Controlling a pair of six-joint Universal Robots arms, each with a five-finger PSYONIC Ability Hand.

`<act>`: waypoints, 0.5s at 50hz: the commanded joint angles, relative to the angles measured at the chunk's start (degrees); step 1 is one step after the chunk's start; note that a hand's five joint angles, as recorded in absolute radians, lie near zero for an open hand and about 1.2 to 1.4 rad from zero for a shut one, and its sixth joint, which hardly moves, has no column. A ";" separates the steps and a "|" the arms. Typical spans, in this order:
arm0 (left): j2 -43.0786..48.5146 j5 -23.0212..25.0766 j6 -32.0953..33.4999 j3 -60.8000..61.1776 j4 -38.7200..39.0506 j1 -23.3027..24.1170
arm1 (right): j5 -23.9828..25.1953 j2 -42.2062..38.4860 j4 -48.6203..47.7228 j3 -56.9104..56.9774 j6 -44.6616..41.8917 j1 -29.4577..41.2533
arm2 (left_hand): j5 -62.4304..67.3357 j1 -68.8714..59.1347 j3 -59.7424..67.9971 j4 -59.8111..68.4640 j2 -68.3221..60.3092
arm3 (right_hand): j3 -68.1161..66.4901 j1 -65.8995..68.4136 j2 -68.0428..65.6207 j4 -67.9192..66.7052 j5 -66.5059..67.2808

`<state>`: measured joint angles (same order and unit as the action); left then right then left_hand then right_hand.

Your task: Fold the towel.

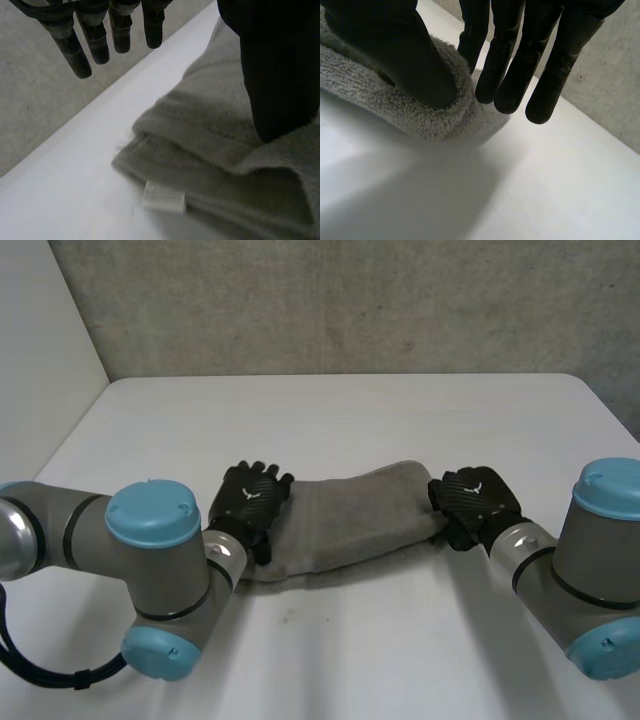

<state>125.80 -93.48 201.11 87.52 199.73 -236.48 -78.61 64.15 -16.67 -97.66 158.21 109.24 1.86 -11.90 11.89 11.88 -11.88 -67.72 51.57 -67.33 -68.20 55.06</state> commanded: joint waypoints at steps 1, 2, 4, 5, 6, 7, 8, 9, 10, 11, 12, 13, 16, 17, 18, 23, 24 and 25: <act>-3.36 -1.36 1.04 3.80 -0.30 -0.03 | -0.75 -0.07 0.32 4.41 -4.14 0.72 | 1.72 -1.68 1.69 1.69 -1.70 | -12.28 28.43 -12.67 -11.80 14.94; -4.76 -1.44 0.78 4.32 -0.30 0.06 | -1.10 -0.07 0.49 5.80 -4.83 1.41 | 1.72 -1.68 1.69 1.69 -1.70 | -12.28 28.43 -12.67 -11.80 14.94; -6.26 -1.53 0.60 4.85 -0.30 0.06 | -1.37 -0.16 0.58 7.40 -5.19 3.18 | 1.72 -1.68 1.69 1.69 -1.70 | -12.28 28.43 -12.67 -11.80 14.94; -7.92 -1.79 0.60 5.29 -0.30 0.06 | -1.54 -0.51 0.58 9.14 -5.37 5.79 | 1.72 -1.68 1.69 1.69 -1.70 | -12.28 28.43 -12.67 -11.80 14.94; -7.93 -1.80 0.60 5.29 -0.30 0.06 | -1.54 -0.51 0.58 9.16 -5.37 5.81 | 1.72 -1.68 1.69 1.69 -1.70 | -12.28 28.43 -12.67 -11.80 14.94; -9.67 -1.97 0.51 5.81 -0.30 -0.12 | -1.46 -0.95 0.58 10.99 -5.54 8.51 | 1.55 -1.51 1.52 1.53 -1.53 | -12.28 28.43 -12.67 -11.80 14.94; -11.43 -2.15 0.42 6.43 -0.30 -0.38 | -1.37 -1.48 0.76 12.83 -5.98 10.89 | 1.55 -1.51 1.52 1.53 -1.53 | -12.28 28.43 -12.67 -11.80 14.94; -13.19 -2.24 0.33 7.22 -0.30 -0.90 | -1.37 -2.18 0.76 14.59 -6.50 12.83 | 1.39 -1.34 1.36 1.36 -1.36 | -12.28 28.43 -12.67 -11.80 14.94; -13.21 -2.24 0.33 7.23 -0.30 -0.91 | -1.37 -2.18 0.76 14.61 -6.51 12.84 | 1.38 -1.34 1.35 1.36 -1.36 | -12.28 28.43 -12.67 -11.80 14.94; -14.69 -2.32 0.33 8.18 -0.30 -2.21 | -1.28 -2.88 0.67 16.09 -7.21 14.50 | 1.22 -1.17 1.19 1.19 -1.20 | -12.28 28.43 -12.67 -11.80 14.94; -14.70 -2.32 0.33 8.19 -0.30 -2.23 | -1.28 -2.89 0.67 16.10 -7.21 14.51 | 1.22 -1.17 1.19 1.19 -1.19 | -12.28 28.43 -12.67 -11.80 14.94; -16.18 -2.59 0.33 9.32 -0.30 -3.97 | -1.28 -3.58 0.67 17.49 -8.08 15.99 | 1.05 -1.01 1.02 1.02 -1.03 | -12.28 28.43 -12.67 -11.80 14.94; -19.26 -2.59 0.16 11.43 -0.30 -7.40 | -0.32 -5.86 0.76 20.57 -9.58 20.03 | 0.88 -0.84 0.85 0.85 -0.86 | -12.28 28.43 -12.67 -11.80 14.94; -20.40 -2.41 0.16 12.31 -0.30 -8.72 | -0.05 -7.35 0.76 22.06 -10.11 22.23 | 0.88 -0.84 0.85 0.85 -0.86 | -12.28 28.43 -12.67 -11.80 14.94; -20.41 -2.41 0.16 12.32 -0.30 -8.73 | -0.05 -7.37 0.76 22.08 -10.11 22.25 | 0.88 -0.84 0.85 0.85 -0.86 | -12.28 28.43 -12.67 -11.80 14.94; -22.61 -2.06 0.16 14.96 -0.30 -12.33 | 3.55 -13.08 0.85 25.51 -10.38 27.26 | 0.71 -0.67 0.68 0.69 -0.69 | -12.28 28.43 -12.67 -11.80 14.94; -23.05 -1.89 0.07 15.83 -0.22 -13.47 | 5.64 -14.91 0.76 25.85 -10.46 28.04 | 0.71 -0.67 0.68 0.69 -0.69 | -12.28 28.43 -12.67 -11.80 14.94; -23.23 -1.88 -0.19 16.45 -0.22 -14.17 | 7.05 -16.75 0.76 26.12 -10.46 28.75 | 0.71 -0.67 0.68 0.69 -0.69 | -12.28 28.43 -12.67 -11.80 14.94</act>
<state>104.20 -95.76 201.27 101.13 199.43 -246.84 -76.89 53.86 -15.86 -73.66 147.97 134.19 1.67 -11.72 11.62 11.63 -11.62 -67.98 52.26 -67.55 -68.40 56.25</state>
